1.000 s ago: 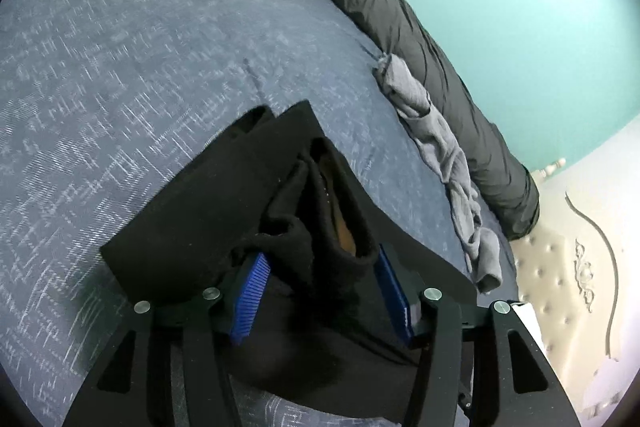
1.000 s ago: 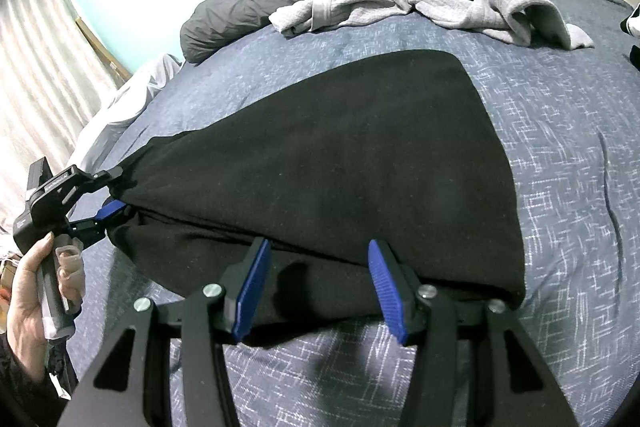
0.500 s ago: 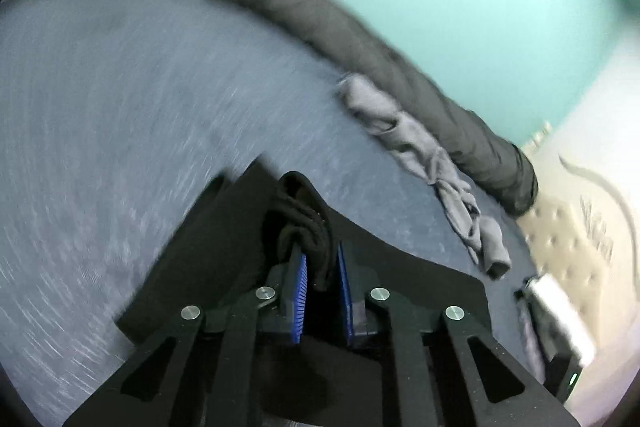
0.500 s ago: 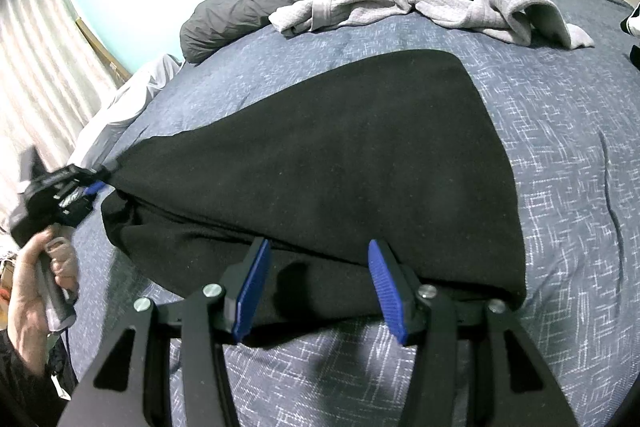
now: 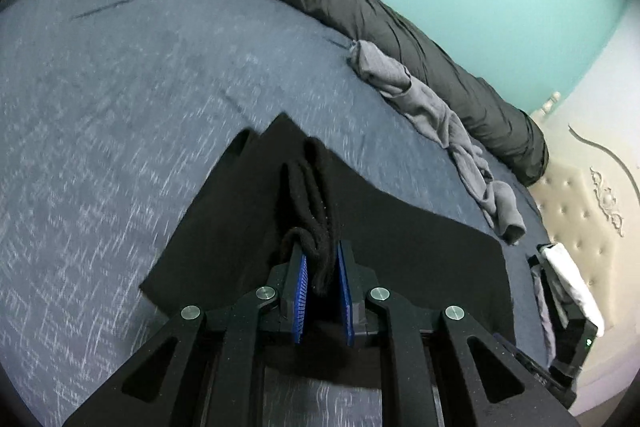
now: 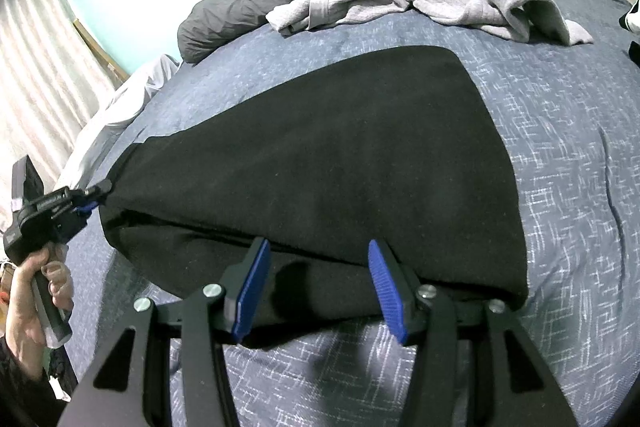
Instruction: Fold clothes
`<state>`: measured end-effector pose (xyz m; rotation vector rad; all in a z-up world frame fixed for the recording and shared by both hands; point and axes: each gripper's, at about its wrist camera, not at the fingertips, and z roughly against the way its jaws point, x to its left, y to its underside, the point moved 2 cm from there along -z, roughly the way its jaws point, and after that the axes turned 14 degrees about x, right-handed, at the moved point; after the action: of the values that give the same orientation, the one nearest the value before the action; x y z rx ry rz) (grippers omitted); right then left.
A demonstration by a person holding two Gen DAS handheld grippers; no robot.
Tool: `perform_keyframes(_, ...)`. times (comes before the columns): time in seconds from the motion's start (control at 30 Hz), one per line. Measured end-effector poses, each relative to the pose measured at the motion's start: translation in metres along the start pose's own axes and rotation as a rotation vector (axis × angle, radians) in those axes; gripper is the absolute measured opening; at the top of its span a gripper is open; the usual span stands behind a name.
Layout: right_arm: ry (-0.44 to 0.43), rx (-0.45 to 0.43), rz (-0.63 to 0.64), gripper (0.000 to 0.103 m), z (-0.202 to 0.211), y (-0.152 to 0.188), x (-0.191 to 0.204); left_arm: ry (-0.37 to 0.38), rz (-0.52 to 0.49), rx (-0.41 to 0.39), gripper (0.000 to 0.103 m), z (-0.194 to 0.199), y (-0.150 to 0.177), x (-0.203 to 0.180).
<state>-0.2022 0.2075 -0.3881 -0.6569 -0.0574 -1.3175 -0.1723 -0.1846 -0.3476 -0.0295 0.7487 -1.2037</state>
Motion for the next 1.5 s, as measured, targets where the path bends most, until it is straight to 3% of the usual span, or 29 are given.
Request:
perform_keyframes(0.13,0.002,0.000,0.001,0.052,-0.001,0.000,0.000,0.048,0.043,0.067,0.015,-0.004,0.017,0.014)
perform_keyframes(0.27,0.007,-0.002,0.000,0.052,-0.001,0.001,0.001,0.036,0.068,0.115,0.016,-0.019,0.026,0.028)
perform_keyframes(0.37,0.012,-0.005,0.002,0.052,-0.001,0.002,0.003,0.000,0.030,0.094,0.019,-0.015,0.021,0.019)
perform_keyframes(0.43,0.013,-0.005,0.002,0.052,-0.001,0.002,0.003,-0.028,0.005,0.067,0.029,-0.009,0.015,0.012)
perform_keyframes(0.5,0.010,-0.005,-0.001,0.052,-0.001,0.002,0.002,-0.042,0.002,0.038,0.052,-0.003,0.009,0.010)
perform_keyframes(0.73,0.001,-0.003,0.000,0.052,-0.001,0.001,0.000,0.008,0.059,0.038,0.055,-0.014,-0.019,0.024)
perform_keyframes(0.83,-0.002,-0.003,0.001,0.052,0.000,0.002,0.000,0.031,0.067,0.051,0.054,-0.023,-0.023,0.025)
perform_keyframes(0.87,-0.004,-0.003,0.001,0.052,0.000,0.002,0.000,0.033,0.064,0.051,0.046,-0.025,-0.023,0.024)
perform_keyframes(0.9,-0.005,-0.002,0.001,0.052,0.000,0.002,-0.001,0.024,0.053,0.058,0.022,-0.026,-0.024,0.022)
perform_keyframes(0.93,-0.006,-0.001,0.002,0.052,0.000,0.002,-0.001,0.017,0.042,0.064,0.015,-0.027,-0.025,0.019)
perform_keyframes(1.07,-0.012,0.000,0.002,0.052,0.000,0.001,-0.002,-0.045,-0.049,0.018,0.012,-0.018,-0.027,-0.001)
perform_keyframes(1.3,-0.018,-0.009,0.003,0.052,0.003,0.002,-0.002,-0.083,-0.119,-0.090,0.011,-0.001,-0.046,-0.019)
perform_keyframes(1.5,-0.021,-0.006,0.009,0.052,0.003,0.002,-0.002,-0.137,-0.038,-0.001,0.013,-0.034,-0.052,0.002)
